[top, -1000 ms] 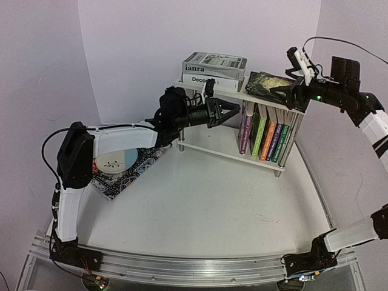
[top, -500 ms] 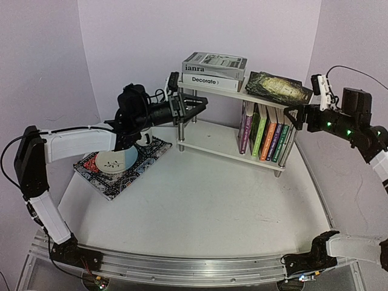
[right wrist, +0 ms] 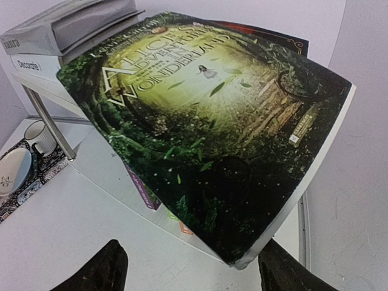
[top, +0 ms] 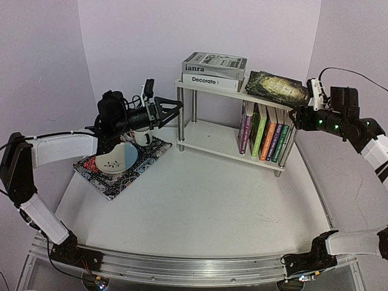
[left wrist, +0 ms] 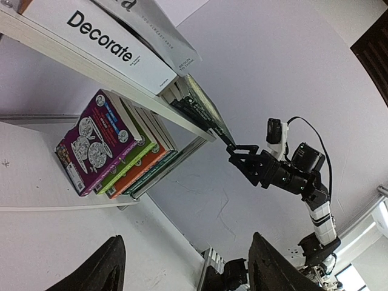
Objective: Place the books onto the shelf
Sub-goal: Adjust the book at the book pile on the shelf.
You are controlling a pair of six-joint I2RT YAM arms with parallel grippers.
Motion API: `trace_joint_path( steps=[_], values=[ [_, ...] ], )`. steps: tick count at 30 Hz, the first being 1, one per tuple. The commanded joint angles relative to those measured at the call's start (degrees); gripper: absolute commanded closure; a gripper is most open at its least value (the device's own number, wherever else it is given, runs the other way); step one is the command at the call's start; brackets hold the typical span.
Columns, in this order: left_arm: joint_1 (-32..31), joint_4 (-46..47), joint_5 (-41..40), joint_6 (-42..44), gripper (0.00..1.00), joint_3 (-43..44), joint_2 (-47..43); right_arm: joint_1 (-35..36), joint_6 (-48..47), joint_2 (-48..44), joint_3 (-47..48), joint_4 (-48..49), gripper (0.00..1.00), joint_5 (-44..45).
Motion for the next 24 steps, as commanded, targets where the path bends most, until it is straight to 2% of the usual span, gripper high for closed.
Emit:
trace_joint_path(
  steps=[1,14,24],
  values=[
    [1.0,1.4,1.6,0.8,0.30,-0.5,-2.9,0.0,-0.5,0.8,2.5,2.1,0.31,2.0],
    [3.1,0.6,0.8,1.0,0.30,-5.5,-5.8,-0.1,-1.3,3.2,3.7,4.3,0.41,4.4],
    [3.6,0.2,0.4,1.1,0.29,-7.9,-7.1,-0.1,0.7,6.5,6.4,6.1,0.40,10.7]
  ],
)
